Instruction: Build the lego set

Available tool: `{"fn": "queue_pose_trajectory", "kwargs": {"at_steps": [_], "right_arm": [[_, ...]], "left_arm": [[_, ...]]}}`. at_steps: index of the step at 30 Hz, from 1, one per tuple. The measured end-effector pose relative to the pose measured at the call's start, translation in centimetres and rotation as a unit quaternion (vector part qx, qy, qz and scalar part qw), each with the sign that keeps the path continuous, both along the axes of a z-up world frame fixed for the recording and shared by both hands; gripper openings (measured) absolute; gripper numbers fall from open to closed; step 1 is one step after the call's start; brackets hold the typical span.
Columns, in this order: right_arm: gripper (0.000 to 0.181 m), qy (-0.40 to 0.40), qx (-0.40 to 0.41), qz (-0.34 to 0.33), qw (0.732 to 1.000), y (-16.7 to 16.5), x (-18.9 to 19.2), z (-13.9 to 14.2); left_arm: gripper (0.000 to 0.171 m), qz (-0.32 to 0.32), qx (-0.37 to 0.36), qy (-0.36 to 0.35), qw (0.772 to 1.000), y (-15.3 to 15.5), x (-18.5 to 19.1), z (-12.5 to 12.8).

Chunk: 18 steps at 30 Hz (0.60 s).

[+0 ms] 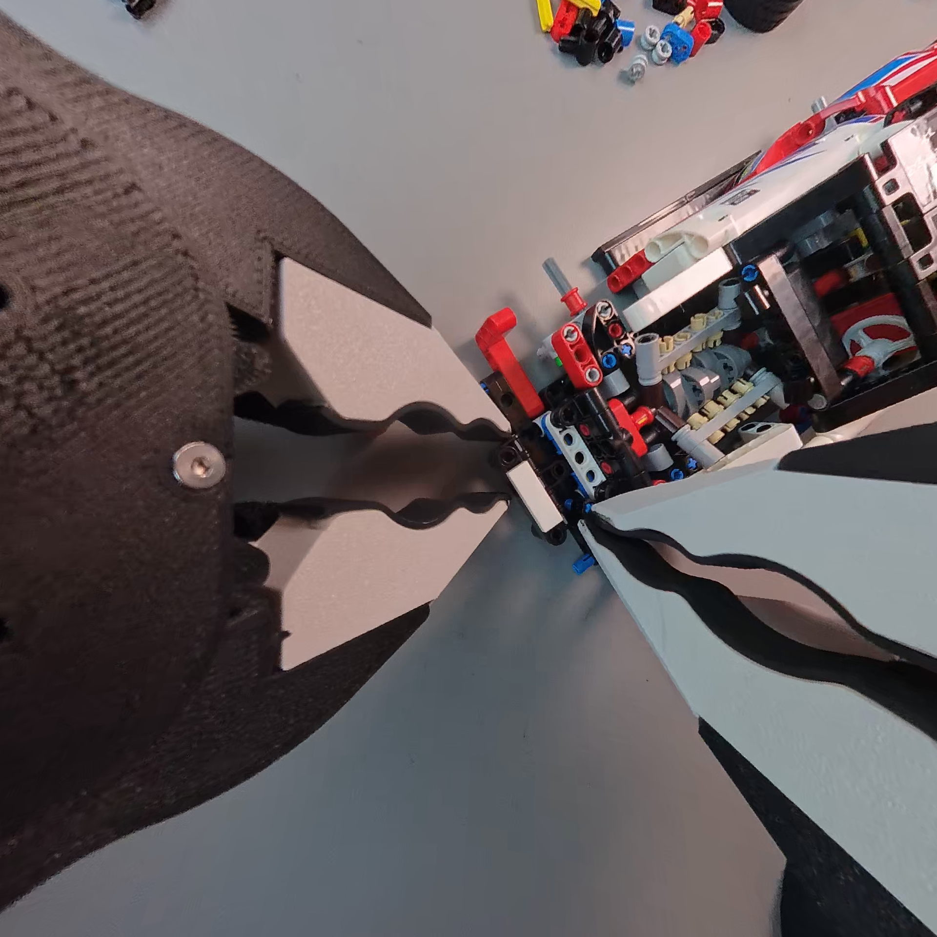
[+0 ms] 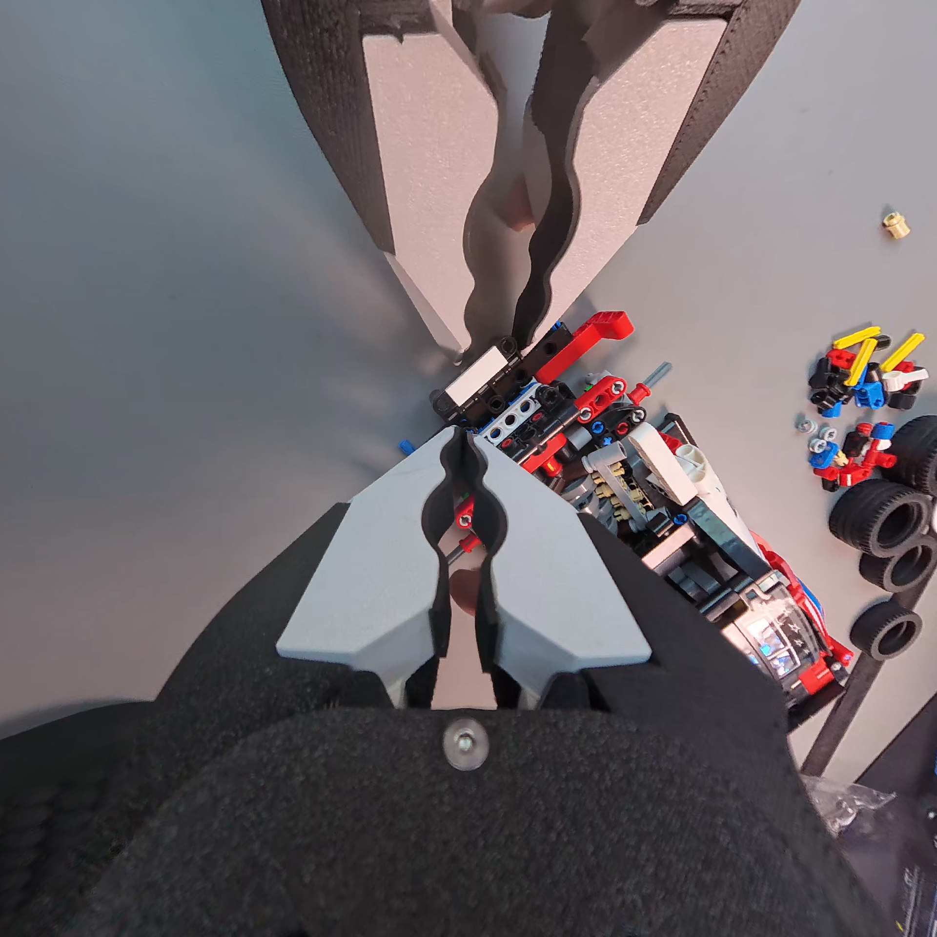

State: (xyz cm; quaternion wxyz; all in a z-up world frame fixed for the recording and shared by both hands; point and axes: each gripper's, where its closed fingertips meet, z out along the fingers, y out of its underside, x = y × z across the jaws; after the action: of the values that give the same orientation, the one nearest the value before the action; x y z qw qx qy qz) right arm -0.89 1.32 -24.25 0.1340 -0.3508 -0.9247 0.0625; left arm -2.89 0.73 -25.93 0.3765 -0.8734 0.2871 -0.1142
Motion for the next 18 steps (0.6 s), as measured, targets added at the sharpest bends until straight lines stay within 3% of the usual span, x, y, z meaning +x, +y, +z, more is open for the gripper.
{"fn": "queue_pose_trajectory", "kwargs": {"at_steps": [8, 18], "right_arm": [[0.000, 0.016, 0.018, 0.039, 0.999, -0.12, -0.05, 0.01], [0.005, 0.039, -0.052, -0.035, 0.997, -0.38, 0.40, 0.15]], "left_arm": [[0.018, 0.003, -0.001, -0.001, 1.000, 0.02, -0.07, 0.00], [0.026, -0.013, -0.002, -0.014, 1.000, -0.37, 0.32, 0.20]]}}
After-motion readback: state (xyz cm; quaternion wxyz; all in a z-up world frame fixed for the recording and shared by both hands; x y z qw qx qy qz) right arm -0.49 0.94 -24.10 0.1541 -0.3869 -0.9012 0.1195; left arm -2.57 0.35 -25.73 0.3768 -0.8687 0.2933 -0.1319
